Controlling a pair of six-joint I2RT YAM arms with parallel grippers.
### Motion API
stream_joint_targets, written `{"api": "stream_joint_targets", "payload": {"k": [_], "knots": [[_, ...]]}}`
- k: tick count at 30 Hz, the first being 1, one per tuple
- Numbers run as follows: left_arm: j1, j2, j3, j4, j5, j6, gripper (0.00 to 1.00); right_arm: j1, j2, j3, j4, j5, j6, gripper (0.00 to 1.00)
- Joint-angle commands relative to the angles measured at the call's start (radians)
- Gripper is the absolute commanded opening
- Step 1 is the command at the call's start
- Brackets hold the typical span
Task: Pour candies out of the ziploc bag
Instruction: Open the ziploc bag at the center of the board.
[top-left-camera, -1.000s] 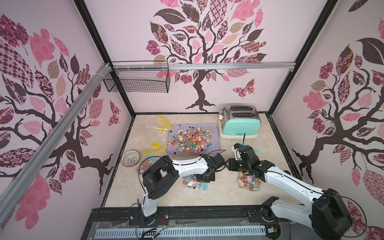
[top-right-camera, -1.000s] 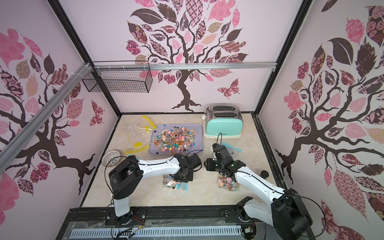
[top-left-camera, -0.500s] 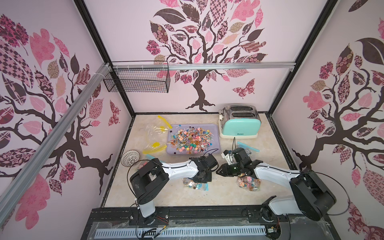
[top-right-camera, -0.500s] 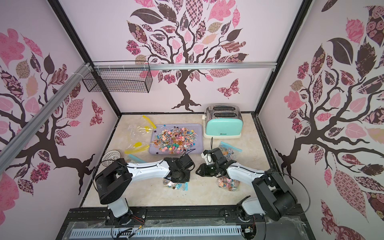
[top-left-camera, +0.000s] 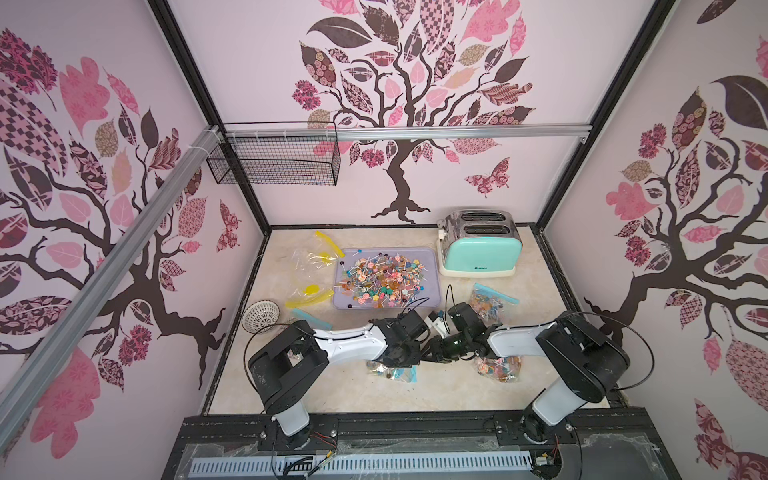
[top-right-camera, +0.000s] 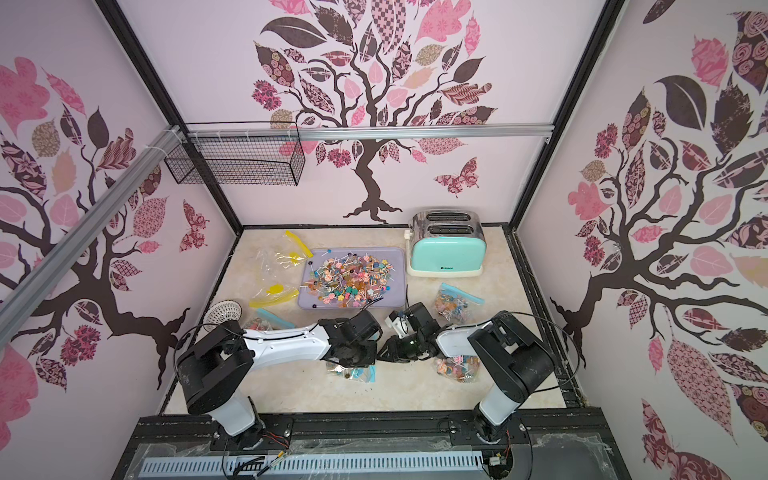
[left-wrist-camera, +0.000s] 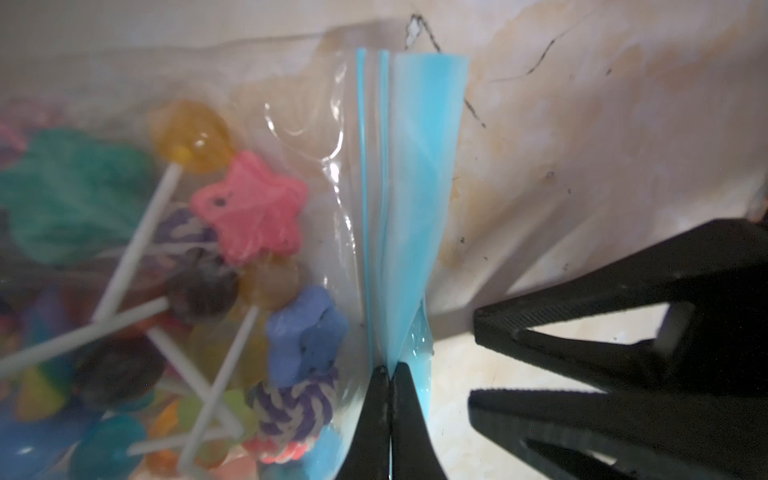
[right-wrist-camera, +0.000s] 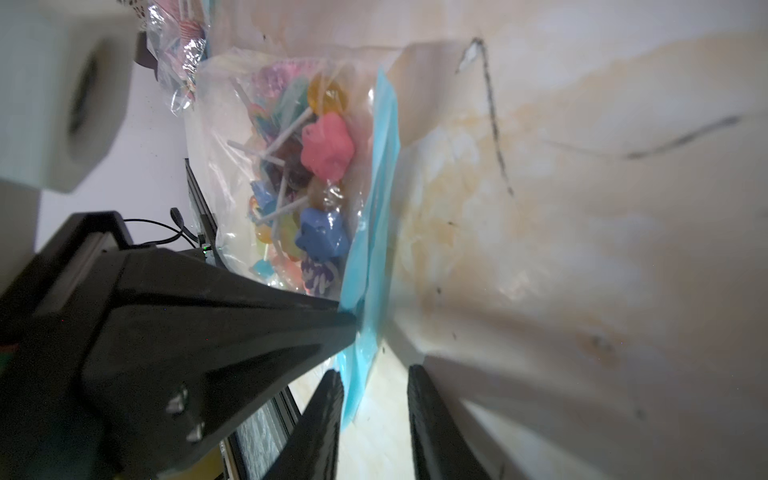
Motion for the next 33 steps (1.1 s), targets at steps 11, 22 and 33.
{"api": "stream_joint_targets", "payload": {"k": [11,22,33], "knots": [[0.017,-0.090,-0.037,0.012,0.004,-0.006,0.00,0.021,0.108,-0.001,0.066,0.001,0.056,0.26],[0.017,-0.087,-0.065,0.046,0.029,-0.010,0.00,0.021,0.150,0.050,0.071,-0.003,0.067,0.21],[0.017,-0.099,-0.073,0.054,0.024,-0.013,0.00,0.021,0.187,0.079,0.112,-0.038,0.089,0.11]]}}
